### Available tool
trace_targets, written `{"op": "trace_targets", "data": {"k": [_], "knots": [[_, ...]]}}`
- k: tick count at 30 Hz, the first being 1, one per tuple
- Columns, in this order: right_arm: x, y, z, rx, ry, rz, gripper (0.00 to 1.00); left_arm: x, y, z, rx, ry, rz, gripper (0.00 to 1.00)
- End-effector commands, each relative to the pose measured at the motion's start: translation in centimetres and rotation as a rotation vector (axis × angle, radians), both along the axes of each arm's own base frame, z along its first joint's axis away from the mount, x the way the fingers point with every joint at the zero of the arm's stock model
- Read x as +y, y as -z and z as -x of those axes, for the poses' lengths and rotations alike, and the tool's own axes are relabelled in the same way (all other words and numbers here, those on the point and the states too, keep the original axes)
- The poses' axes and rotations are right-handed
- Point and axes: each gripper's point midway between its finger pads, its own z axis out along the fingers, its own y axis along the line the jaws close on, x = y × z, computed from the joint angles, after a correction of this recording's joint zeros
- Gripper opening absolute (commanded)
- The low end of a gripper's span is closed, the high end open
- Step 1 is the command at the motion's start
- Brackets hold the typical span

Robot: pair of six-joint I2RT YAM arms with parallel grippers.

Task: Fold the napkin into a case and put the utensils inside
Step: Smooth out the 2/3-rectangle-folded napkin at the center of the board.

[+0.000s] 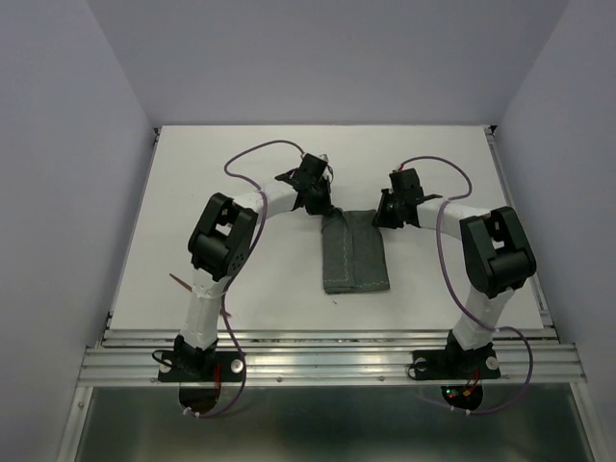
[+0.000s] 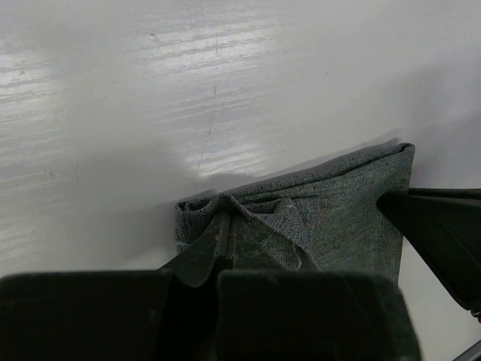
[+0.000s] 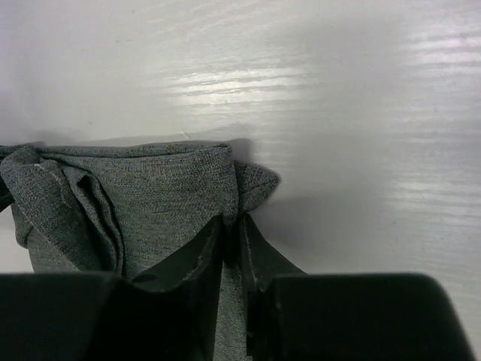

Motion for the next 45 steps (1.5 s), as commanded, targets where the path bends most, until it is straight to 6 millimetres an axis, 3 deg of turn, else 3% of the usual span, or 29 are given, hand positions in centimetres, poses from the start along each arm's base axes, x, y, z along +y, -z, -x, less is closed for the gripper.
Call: {"op": "trace_targets", "data": {"k": [1,8,16,31,36,42,45], "knots": [[1.0,0.7,-0.6,0.003,-0.096,-0.016,0.15,0.3,-2.2,1.6,-0.022,0.037,-0.006,0.0],[3.3,1.6,1.6,0.038,-0.237,-0.027,0.08,0.7,-2.0,3.7,-0.005,0.049,-0.015,0.0],[6.3,1.4,4.4,0.057,-0.338,-0.046,0.07,0.4,-4.5,6.1,-0.025,0.07,0.019,0.0],[6.2,1.3,5.4,0.062,-0.338,-0.043,0.07,0.0,-3.3,6.9,0.001,0.085,0.009,0.0],[6.1,1.5,5.6,0.069,-0.338,-0.039,0.07,0.2,-5.1,7.2,-0.038,0.092,0.012,0.0],[6.1,1.1,5.4,0.062,-0.337,-0.038,0.07,2.0,-6.7,7.4,-0.127,0.036,-0.091,0.0],[6.2,0.8,5.1,0.057,-0.335,-0.037,0.07,2.6,-6.4,7.1,-0.154,0.024,-0.17,0.15]]}}
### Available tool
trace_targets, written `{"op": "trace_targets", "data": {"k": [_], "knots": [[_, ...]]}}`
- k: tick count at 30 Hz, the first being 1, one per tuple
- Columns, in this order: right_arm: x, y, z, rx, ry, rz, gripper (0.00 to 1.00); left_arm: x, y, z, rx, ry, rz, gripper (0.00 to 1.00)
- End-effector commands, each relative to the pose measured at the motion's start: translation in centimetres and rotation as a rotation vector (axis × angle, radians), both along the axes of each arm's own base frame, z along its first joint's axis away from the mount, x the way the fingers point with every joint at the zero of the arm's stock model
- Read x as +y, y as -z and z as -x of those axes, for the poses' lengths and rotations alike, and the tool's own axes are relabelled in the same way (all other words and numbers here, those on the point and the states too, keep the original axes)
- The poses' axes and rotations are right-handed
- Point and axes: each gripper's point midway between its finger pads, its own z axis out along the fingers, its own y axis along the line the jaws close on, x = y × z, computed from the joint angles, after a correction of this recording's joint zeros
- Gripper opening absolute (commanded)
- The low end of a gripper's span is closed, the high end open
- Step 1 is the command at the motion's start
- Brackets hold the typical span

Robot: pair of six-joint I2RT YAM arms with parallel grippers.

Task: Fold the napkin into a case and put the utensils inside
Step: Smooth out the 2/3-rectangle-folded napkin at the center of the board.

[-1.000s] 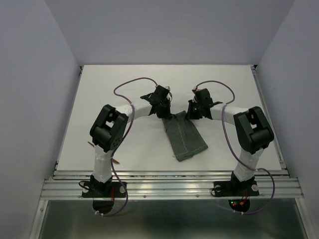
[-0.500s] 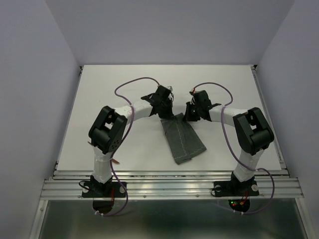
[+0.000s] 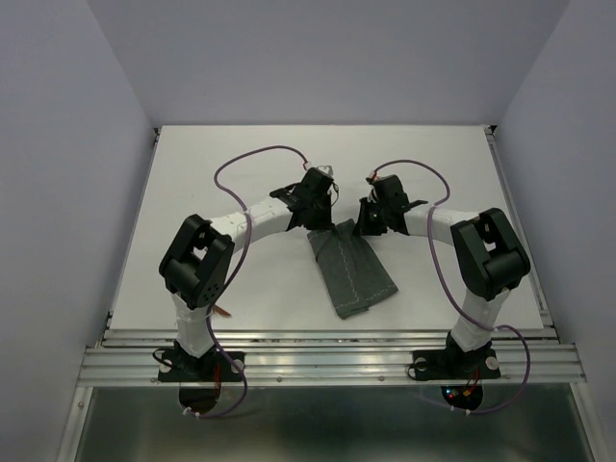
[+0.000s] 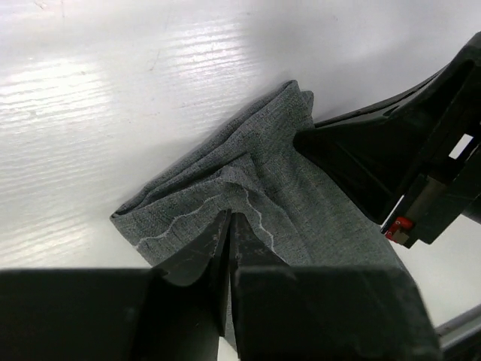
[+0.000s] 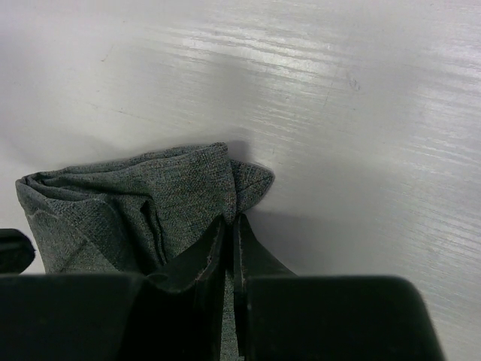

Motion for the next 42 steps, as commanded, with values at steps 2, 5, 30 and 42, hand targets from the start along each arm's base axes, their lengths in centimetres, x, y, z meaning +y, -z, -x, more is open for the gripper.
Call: {"op": "trace_targets", "data": {"k": [2,5,30,42], "knots": [[-0.5,0.7,1.7,0.054,-0.016,0.045,0.08,1.3,-1.8,-0.5,-0.105,-0.014,-0.126,0.26],[-0.2,0.7,1.9,0.054,-0.023,0.045,0.08,1.2,-1.6,-0.5,-0.118,-0.01,-0.161,0.32],[0.0,1.0,2.0,0.061,-0.024,0.053,0.08,-0.4,0.8,-3.0,-0.115,-0.001,-0.244,0.35],[-0.2,1.2,2.2,0.063,-0.019,0.062,0.08,0.7,0.5,-3.2,-0.119,-0.033,-0.288,0.0]]}}
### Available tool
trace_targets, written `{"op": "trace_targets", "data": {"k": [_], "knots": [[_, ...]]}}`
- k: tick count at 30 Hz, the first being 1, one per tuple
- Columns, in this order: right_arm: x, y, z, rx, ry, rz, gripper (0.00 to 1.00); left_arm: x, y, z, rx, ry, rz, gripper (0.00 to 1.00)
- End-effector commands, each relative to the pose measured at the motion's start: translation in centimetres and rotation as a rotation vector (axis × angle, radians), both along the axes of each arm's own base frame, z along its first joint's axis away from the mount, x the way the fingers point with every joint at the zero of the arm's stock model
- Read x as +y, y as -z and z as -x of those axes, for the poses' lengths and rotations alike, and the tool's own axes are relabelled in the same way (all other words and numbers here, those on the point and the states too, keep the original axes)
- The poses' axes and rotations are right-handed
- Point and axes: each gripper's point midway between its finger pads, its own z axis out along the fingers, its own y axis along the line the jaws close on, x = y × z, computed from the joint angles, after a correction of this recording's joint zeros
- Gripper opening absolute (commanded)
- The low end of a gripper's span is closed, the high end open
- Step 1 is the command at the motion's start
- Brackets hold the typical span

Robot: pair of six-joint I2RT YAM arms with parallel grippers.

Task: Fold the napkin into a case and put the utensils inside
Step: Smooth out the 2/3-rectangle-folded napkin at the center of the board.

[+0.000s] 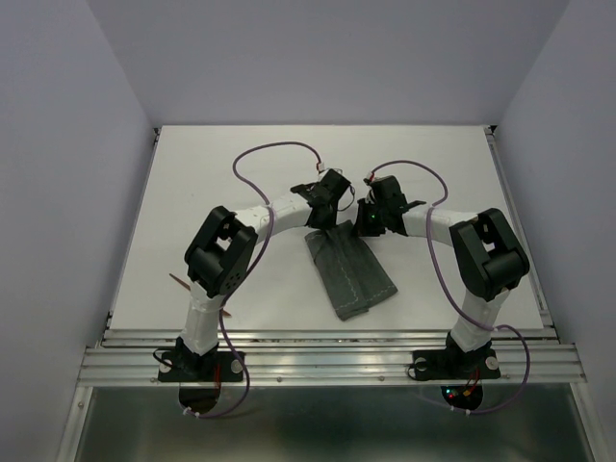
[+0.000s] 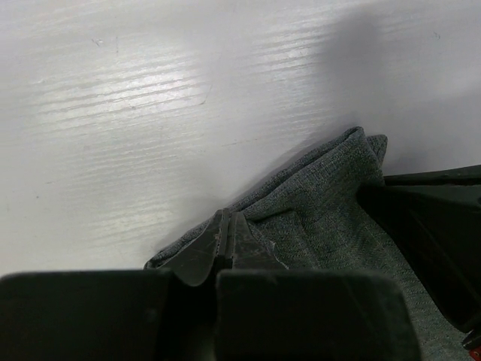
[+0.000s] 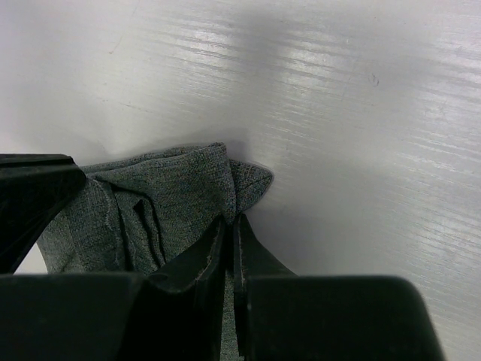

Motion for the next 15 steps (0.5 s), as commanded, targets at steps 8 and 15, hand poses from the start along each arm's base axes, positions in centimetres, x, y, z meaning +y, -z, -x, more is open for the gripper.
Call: {"op": "trace_targets", "data": {"k": [8,15], "knots": [[-0.9,1.1,2.0,0.06,0.0,0.059,0.08,0.1,-3.0,-1.6,-0.068,-0.035,-0.024,0.0],[-1.0,0.5,1.9,0.044,0.014,0.058,0.08,-1.4,-1.6,-1.5,-0.027,0.01,0.005,0.0]]}}
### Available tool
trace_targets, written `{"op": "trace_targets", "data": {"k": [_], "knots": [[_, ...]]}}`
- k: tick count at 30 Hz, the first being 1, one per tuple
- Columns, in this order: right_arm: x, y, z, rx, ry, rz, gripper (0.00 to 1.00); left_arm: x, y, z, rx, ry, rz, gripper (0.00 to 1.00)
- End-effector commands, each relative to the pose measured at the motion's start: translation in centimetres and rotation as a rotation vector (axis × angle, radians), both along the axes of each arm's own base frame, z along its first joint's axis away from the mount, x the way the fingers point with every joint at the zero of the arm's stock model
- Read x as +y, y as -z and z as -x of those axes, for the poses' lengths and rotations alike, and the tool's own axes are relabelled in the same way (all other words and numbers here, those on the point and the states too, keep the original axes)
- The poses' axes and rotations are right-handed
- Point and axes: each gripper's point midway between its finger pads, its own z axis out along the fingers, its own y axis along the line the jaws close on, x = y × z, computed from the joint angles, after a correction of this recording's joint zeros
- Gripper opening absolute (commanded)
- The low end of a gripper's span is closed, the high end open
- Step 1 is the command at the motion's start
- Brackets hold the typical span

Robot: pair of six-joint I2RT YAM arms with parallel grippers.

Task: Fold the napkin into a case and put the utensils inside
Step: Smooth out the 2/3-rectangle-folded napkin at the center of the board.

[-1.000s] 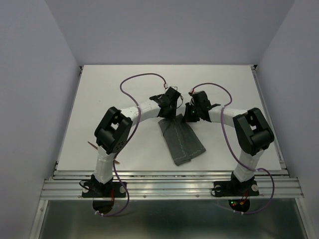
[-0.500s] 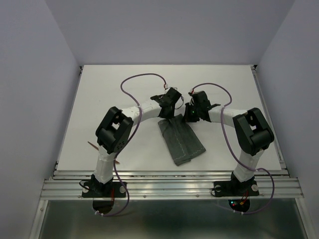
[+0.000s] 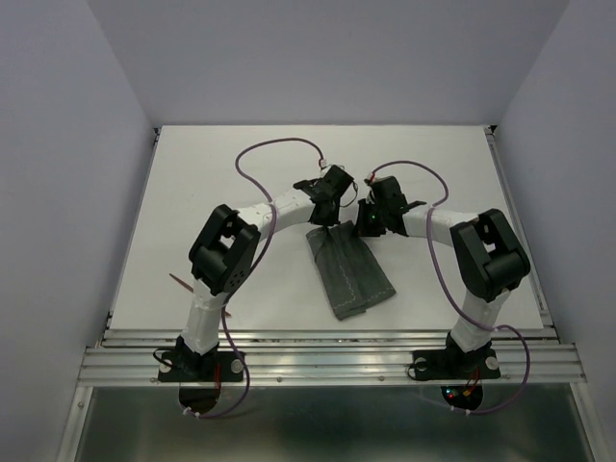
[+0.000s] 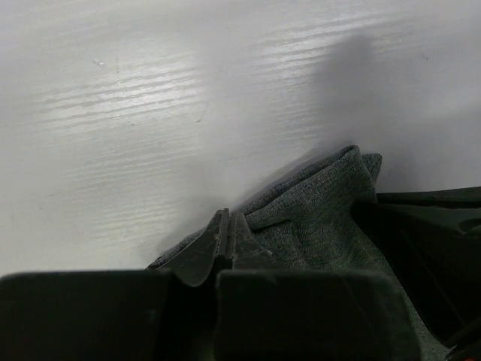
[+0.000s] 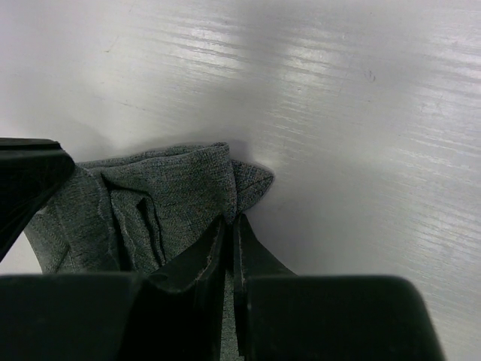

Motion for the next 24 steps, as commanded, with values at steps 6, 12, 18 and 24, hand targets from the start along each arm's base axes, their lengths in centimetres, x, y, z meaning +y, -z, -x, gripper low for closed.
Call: {"op": "trace_targets", "data": {"k": [6,12,18,24], "knots": [[-1.3,-2.5,1.4,-0.024,0.045,0.038,0.26,-1.6,-0.1,-0.6,0.008,0.038,0.018,0.0],[-1.6,-6.2,1.1,-0.096,0.094,0.001,0.37,-1.6,-0.8,-0.6,-0.003,0.033,0.024,0.32],[-0.3,-8.9,2.8,-0.141,0.091,-0.044,0.37,-1.9,-2.8,-0.6,-0.028,0.032,0.06,0.44],[1.8,-9.1,4.6,-0.13,0.066,-0.081,0.34,-2.0,-5.9,-0.5,-0.067,0.026,0.112,0.44]]}}
